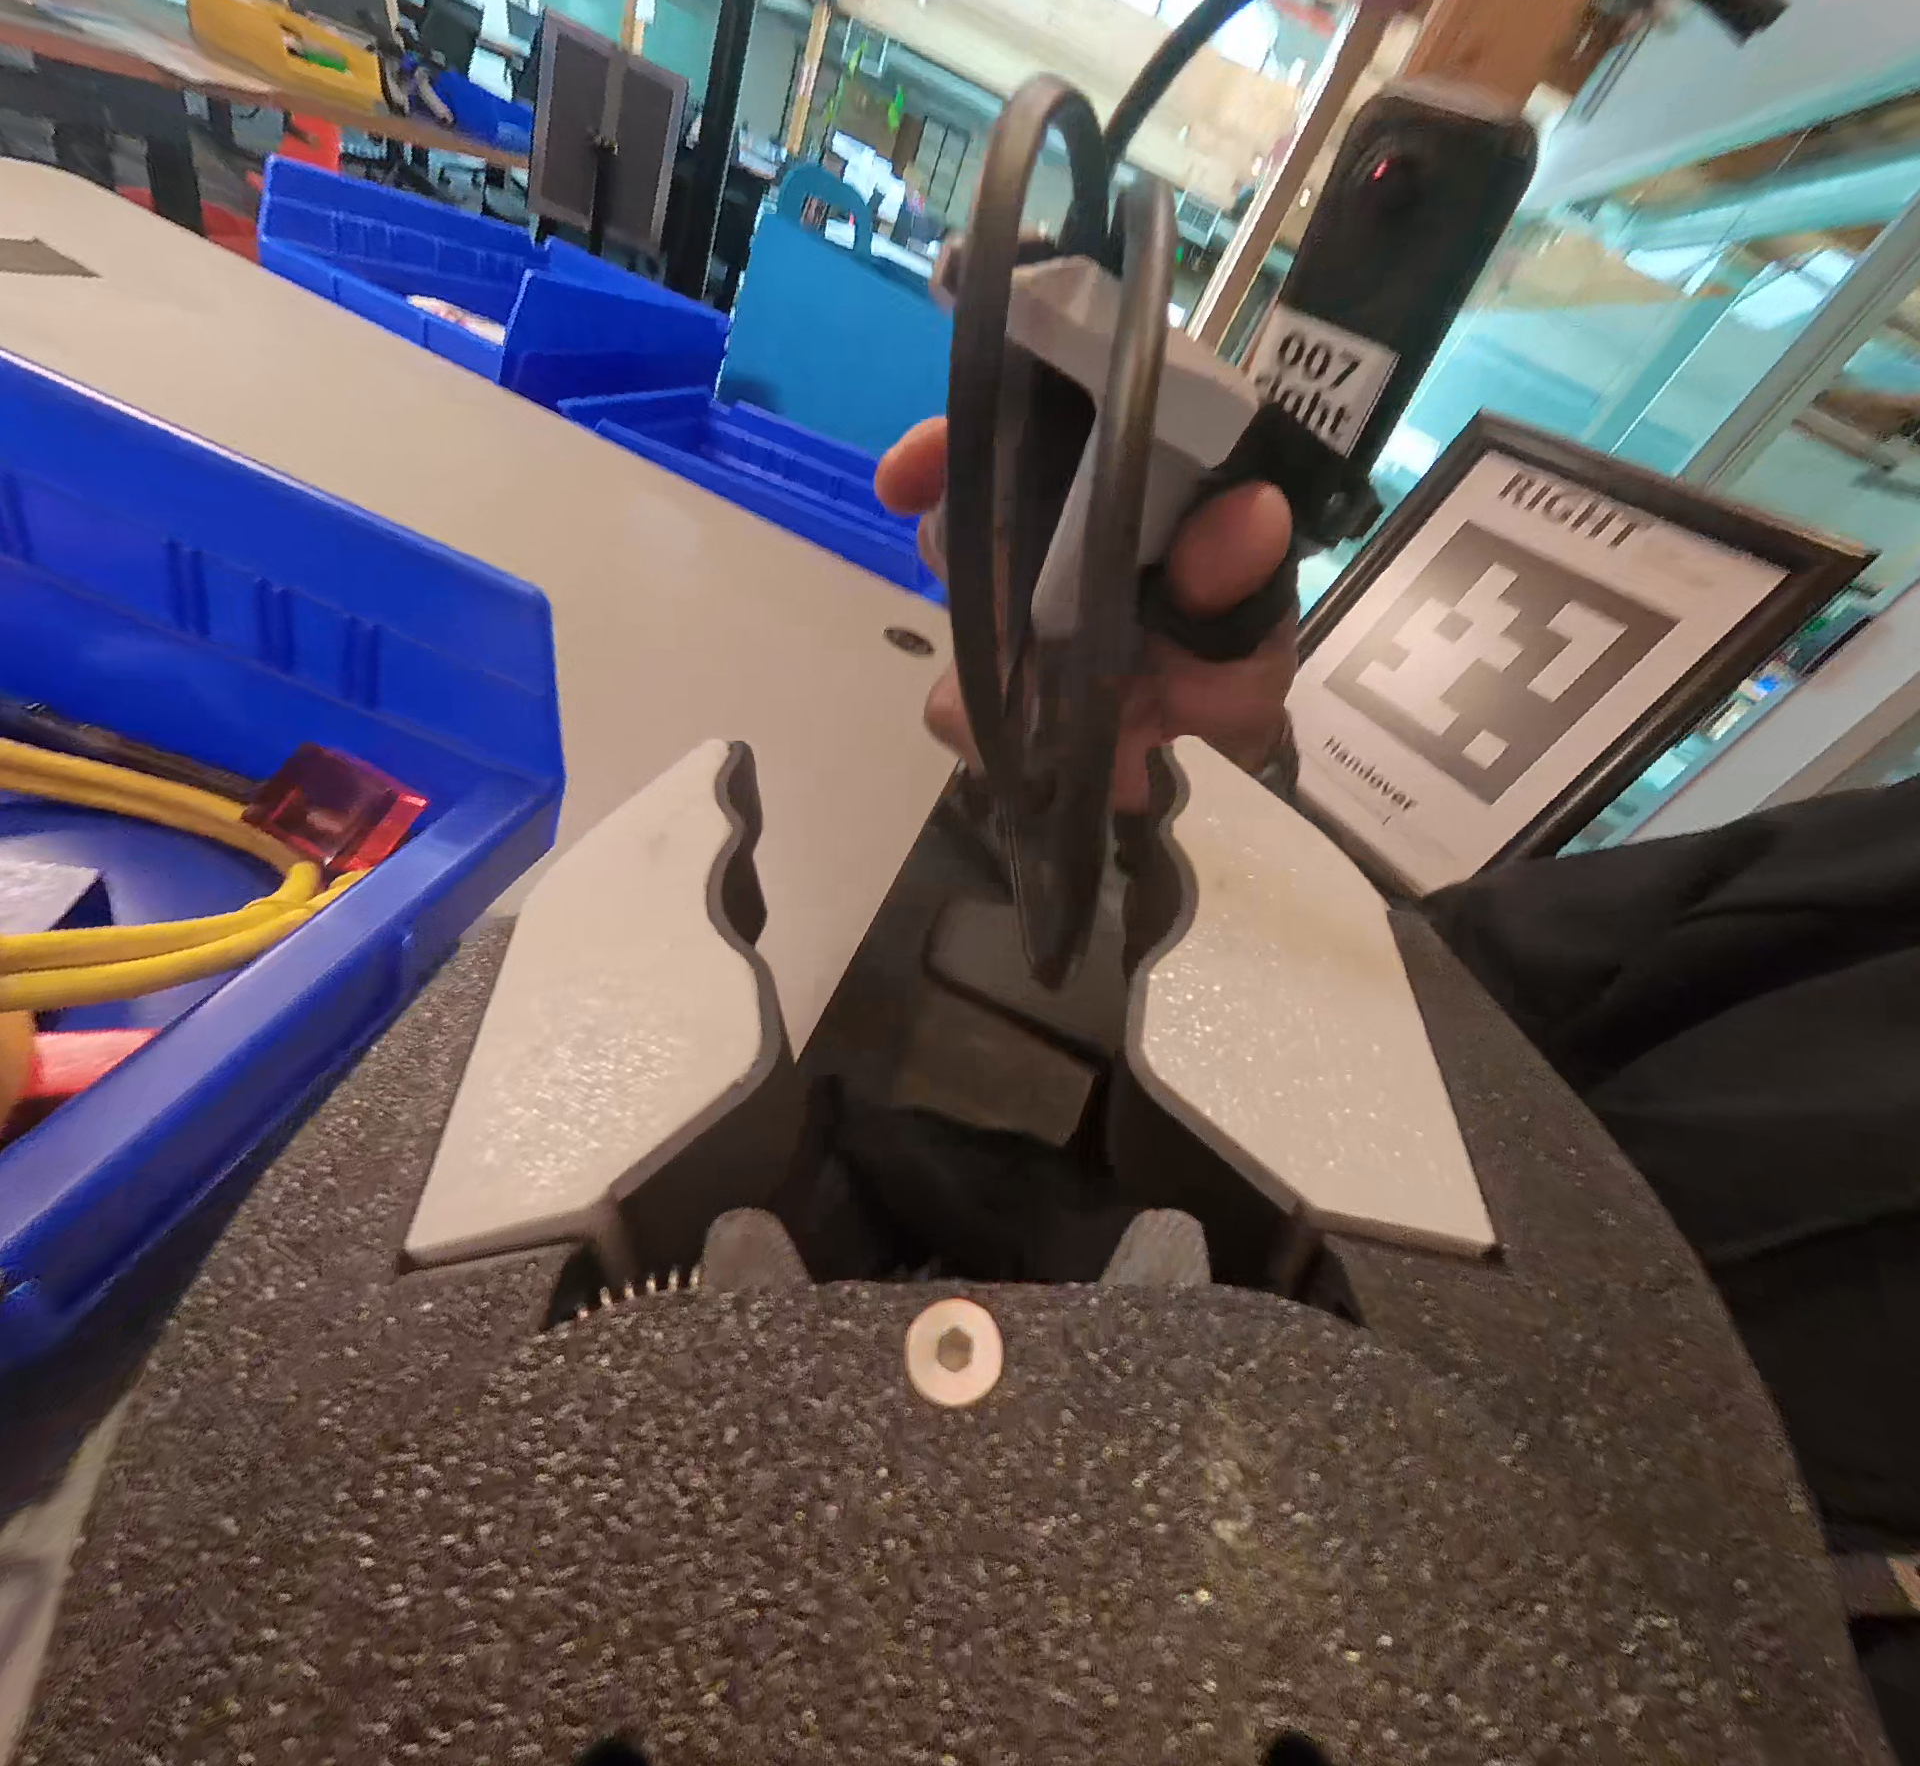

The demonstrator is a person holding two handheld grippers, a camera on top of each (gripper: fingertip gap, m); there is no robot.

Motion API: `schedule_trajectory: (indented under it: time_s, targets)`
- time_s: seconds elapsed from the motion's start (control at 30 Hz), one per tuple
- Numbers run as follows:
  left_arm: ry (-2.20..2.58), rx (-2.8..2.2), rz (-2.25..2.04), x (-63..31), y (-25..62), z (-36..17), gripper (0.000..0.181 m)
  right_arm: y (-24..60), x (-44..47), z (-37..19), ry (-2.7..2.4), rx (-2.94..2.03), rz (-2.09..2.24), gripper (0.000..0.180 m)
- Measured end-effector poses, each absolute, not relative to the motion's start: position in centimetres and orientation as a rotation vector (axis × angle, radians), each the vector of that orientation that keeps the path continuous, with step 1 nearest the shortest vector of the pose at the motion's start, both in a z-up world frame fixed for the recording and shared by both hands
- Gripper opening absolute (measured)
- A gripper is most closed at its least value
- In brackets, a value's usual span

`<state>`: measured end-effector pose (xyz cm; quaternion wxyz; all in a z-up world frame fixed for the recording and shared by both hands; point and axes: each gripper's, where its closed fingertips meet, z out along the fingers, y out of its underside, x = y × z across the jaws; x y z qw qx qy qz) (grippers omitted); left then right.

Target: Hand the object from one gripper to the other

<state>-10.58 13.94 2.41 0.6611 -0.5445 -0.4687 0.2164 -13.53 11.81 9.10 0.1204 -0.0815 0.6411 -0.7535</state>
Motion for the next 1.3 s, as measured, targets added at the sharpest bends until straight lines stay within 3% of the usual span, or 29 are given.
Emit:
schedule_trajectory:
  time_s: [0.1,0.17,0.2,0.7,0.9,1.3]
  targets:
    - [-1.01,-1.106,0.467,-10.8,14.1,3.3,0.042,11.5,-13.4,8.8,1.87,-0.222,-2.184,0.005]
    - [-0.957,-1.018,0.443,-10.3,13.6,4.3,0.008,11.3,-13.8,8.4,1.909,-0.218,-2.191,0.005]
    - [-0.938,-0.977,0.431,-10.0,13.1,4.9,0.006,11.2,-14.1,8.3,1.931,-0.214,-2.196,0.005]
    - [-1.006,-1.097,0.673,-7.2,10.3,7.4,0.006,8.9,-12.8,3.4,2.202,-0.314,-1.994,0.006]
    - [-1.099,-1.163,0.764,-6.8,9.1,7.1,0.005,9.3,-12.4,1.8,2.339,-0.485,-1.887,0.03]
    - [-1.13,-1.356,0.894,-6.0,9.7,6.6,0.005,11.5,-11.4,3.0,2.412,-0.757,-1.947,0.051]
